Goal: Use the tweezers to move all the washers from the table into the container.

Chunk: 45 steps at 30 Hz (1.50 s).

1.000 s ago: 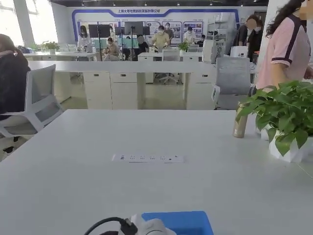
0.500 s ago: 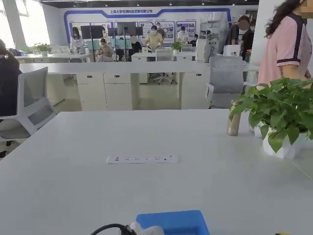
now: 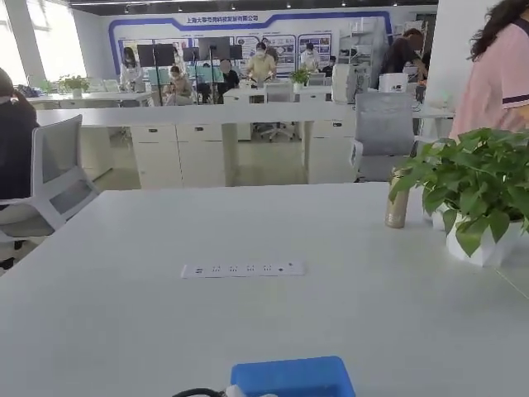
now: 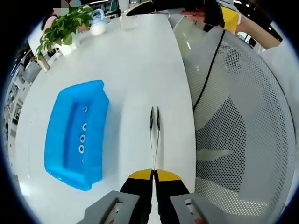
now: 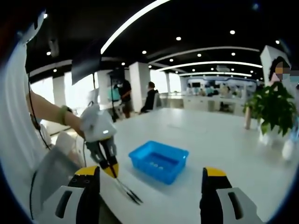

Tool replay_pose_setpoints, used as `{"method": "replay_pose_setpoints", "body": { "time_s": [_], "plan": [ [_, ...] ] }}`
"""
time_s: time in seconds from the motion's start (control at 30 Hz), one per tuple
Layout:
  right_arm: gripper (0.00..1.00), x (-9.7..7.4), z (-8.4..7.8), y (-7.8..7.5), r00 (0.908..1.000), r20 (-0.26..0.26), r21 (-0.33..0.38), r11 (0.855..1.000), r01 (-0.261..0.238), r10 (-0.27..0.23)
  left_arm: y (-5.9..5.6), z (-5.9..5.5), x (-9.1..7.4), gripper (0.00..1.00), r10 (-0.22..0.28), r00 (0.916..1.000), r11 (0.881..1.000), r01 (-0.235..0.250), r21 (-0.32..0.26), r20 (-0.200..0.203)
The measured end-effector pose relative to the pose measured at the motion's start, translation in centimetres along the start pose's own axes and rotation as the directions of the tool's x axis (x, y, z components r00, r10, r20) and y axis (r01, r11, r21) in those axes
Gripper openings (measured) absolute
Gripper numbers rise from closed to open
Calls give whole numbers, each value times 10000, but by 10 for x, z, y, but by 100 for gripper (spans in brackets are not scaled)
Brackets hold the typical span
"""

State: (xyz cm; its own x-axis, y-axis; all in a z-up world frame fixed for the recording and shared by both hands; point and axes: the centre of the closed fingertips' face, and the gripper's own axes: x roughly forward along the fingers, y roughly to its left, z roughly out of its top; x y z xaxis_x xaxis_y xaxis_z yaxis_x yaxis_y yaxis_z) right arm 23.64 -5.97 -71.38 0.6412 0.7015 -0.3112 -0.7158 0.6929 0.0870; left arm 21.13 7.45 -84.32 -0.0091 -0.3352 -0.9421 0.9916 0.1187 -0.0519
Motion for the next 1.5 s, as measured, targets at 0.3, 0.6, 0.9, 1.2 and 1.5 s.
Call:
{"method": "replay_pose_setpoints", "body": {
  "time_s": [0.3,0.6,0.9,1.2,1.5],
  "plan": [
    [92,-1,-9,-1,9997,-220,171,9998,45,-41,-1,-4,2,0,-69,9997,10000,69,18,-243],
    [93,0,-15,-1,9991,-398,203,9997,141,-133,-2,-8,6,0,-47,9973,9997,65,249,-734],
    [94,2,-17,-1,9989,-458,389,9992,130,-112,-3,-13,8,0,-128,9956,9997,146,191,-931],
    [94,9,-18,4,9988,-480,485,9988,-107,130,-5,-17,11,0,-165,9936,9994,197,278,-1121],
    [94,13,-19,8,9978,-590,433,9987,-275,300,-4,-21,12,0,-81,9918,9991,133,406,-1277]
  ]
}}
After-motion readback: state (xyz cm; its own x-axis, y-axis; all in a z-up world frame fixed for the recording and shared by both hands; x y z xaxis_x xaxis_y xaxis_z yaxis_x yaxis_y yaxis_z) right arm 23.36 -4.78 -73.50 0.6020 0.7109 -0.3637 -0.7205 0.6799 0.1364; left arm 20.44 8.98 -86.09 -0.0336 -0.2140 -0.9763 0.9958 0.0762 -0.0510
